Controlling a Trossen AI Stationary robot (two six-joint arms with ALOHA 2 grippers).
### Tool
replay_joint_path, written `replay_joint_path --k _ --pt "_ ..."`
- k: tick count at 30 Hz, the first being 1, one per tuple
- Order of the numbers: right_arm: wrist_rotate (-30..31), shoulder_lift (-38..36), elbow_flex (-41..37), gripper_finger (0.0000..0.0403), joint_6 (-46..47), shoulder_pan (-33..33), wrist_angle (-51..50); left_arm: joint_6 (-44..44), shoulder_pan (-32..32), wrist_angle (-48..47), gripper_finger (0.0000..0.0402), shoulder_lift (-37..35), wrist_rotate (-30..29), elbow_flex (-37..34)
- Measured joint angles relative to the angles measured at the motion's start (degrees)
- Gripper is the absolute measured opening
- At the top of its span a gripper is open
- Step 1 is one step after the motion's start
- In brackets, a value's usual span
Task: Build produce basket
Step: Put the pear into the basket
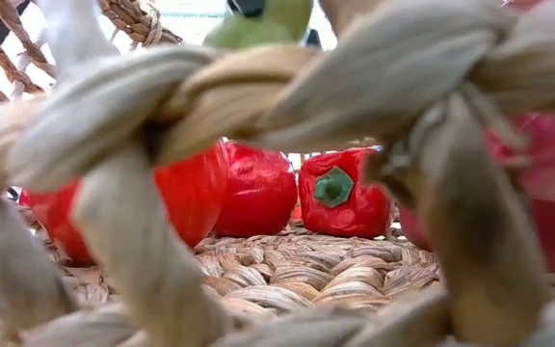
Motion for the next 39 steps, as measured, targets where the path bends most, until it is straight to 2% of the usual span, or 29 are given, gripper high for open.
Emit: replay_joint_path --k 4,10,12,15,20,24,28,31,35,39 --pt "-0.1 1.8 0.0 0.0332 -1.6 0.0 -1.7 0.2 -0.1 0.1 0.0327 0.6 1.2 0.0" --pt "0.0 2.7 0.0 0.0339 -3.9 0.0 -1.8 -2.7 0.2 -4.0 0.0387 0.1 2.8 0.0" --pt "0.4 2.7 0.0 0.0340 -4.3 0.0 -1.9 -2.9 0.1 -5.8 0.0396 0.0 3.2 0.1" --pt "2.3 2.7 0.0 0.0341 -4.5 -0.1 -2.0 -2.7 0.3 -8.2 0.0389 -0.4 3.2 0.0" --pt "10.0 3.9 -2.1 0.0341 -4.3 -0.1 -1.7 -3.7 2.0 -14.8 0.0383 -3.2 3.0 0.0" --pt "10.1 7.7 -5.4 0.0339 -4.0 -2.4 -0.4 -6.5 4.3 -17.1 0.0383 -7.5 5.6 0.0" --pt "8.2 10.1 -8.2 0.0337 -1.9 -4.5 5.1 -13.2 8.1 -12.5 0.0383 -14.9 7.2 0.0" --pt "5.7 11.5 -9.5 0.0337 -1.1 -5.8 10.3 -16.9 11.0 -7.7 0.0383 -21.4 1.7 0.0" --pt "4.7 16.6 -11.8 0.0338 -0.3 -7.8 13.8 -18.7 15.2 -4.2 0.0383 -30.1 -11.3 0.1" --pt "4.7 25.0 -12.4 0.0338 0.1 -6.5 18.1 -20.7 18.7 -4.0 0.0383 -37.1 -23.3 0.1"
